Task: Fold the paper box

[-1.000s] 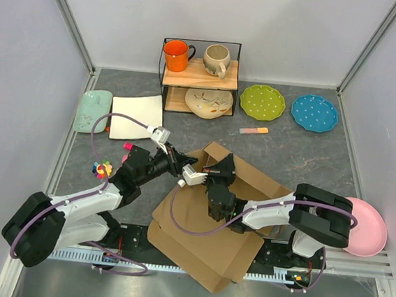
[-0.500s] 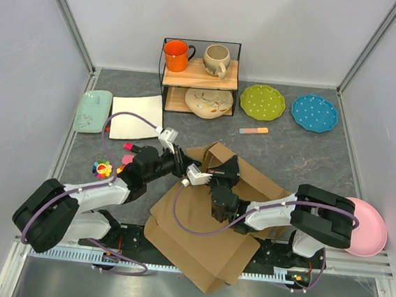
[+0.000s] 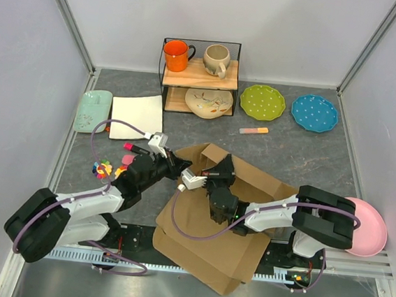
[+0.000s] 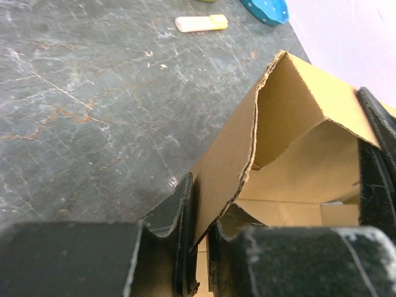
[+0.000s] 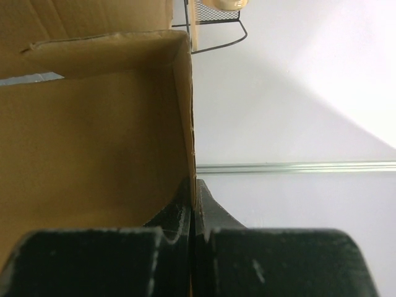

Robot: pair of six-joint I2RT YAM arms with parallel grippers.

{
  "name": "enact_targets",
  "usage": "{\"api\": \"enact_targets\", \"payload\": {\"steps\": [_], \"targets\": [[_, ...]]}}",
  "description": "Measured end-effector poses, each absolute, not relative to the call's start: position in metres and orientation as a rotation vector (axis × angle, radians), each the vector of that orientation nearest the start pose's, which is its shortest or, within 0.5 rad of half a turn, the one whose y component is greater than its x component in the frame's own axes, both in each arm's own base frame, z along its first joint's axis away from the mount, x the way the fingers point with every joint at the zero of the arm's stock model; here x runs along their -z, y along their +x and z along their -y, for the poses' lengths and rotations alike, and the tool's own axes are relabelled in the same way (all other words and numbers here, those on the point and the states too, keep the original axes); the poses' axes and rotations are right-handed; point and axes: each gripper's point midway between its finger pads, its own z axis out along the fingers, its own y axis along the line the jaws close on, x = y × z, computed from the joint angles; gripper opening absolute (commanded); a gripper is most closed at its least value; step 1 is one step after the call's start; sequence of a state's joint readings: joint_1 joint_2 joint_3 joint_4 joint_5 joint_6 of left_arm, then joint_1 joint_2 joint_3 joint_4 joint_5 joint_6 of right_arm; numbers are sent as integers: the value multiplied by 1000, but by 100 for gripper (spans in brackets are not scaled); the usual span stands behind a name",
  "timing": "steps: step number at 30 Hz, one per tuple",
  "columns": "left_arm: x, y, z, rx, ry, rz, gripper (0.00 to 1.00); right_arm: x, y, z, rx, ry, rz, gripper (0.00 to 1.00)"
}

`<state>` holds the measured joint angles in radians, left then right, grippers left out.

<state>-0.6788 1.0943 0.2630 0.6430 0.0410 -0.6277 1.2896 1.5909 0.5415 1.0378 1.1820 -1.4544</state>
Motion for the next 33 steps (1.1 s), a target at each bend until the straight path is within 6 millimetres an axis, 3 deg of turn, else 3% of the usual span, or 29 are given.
{"api": "enact_targets", "payload": {"steps": [12, 19, 28, 33], "targets": [[-128, 290, 238, 827, 13, -1775, 10, -201, 280, -248, 1039, -1114, -1248, 1], [-127, 296, 237, 795, 28, -1747, 9, -191, 277, -240, 917, -1024, -1356, 16], [-126, 297, 234, 758, 57, -1731, 9, -185, 271, -231, 813, -953, -1444, 23], [-125, 297, 232, 747, 58, -1730, 8, -183, 269, -226, 808, -948, -1469, 34]]}}
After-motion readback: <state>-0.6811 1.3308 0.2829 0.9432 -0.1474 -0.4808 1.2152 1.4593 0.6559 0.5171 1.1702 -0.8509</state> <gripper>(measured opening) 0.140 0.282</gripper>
